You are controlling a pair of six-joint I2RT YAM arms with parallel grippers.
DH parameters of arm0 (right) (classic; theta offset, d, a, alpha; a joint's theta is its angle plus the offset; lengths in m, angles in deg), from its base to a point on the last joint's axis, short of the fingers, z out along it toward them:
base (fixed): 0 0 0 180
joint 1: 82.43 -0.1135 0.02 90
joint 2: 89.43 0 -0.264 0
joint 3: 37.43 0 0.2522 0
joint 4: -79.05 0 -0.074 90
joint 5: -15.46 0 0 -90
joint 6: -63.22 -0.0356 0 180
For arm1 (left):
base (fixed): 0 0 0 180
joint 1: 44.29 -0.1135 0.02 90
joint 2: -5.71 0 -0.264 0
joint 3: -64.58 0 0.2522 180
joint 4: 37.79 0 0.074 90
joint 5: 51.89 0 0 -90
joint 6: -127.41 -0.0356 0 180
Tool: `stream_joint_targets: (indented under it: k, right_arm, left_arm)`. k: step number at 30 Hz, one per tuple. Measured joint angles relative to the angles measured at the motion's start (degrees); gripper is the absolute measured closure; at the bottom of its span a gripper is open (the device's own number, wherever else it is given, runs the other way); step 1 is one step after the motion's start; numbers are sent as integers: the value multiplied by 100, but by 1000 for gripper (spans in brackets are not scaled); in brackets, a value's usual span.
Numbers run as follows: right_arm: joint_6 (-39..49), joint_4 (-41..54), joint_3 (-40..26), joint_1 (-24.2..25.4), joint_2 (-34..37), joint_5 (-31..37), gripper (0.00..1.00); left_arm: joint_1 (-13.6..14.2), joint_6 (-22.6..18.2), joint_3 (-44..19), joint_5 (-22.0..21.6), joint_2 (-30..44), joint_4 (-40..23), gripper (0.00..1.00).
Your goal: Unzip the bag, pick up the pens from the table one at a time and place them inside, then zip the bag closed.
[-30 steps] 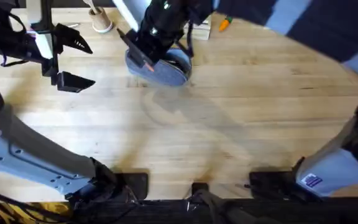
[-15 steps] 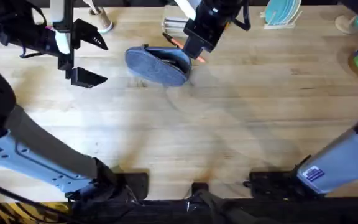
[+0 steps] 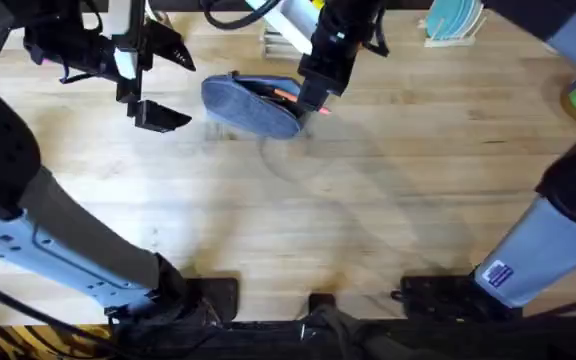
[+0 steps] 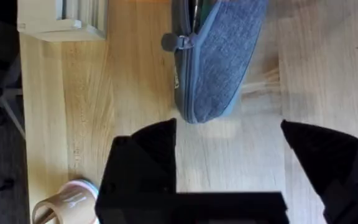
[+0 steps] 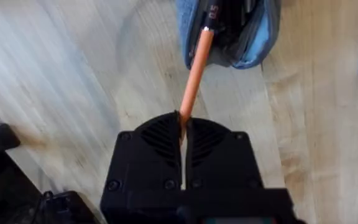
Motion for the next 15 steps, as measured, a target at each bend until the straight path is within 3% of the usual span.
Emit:
stream_joint_targets:
  k: [15]
  right_arm:
    - [131,-877,14,20,555,-23,971]
  left_arm:
    - [0,587,0,525,1,46,7]
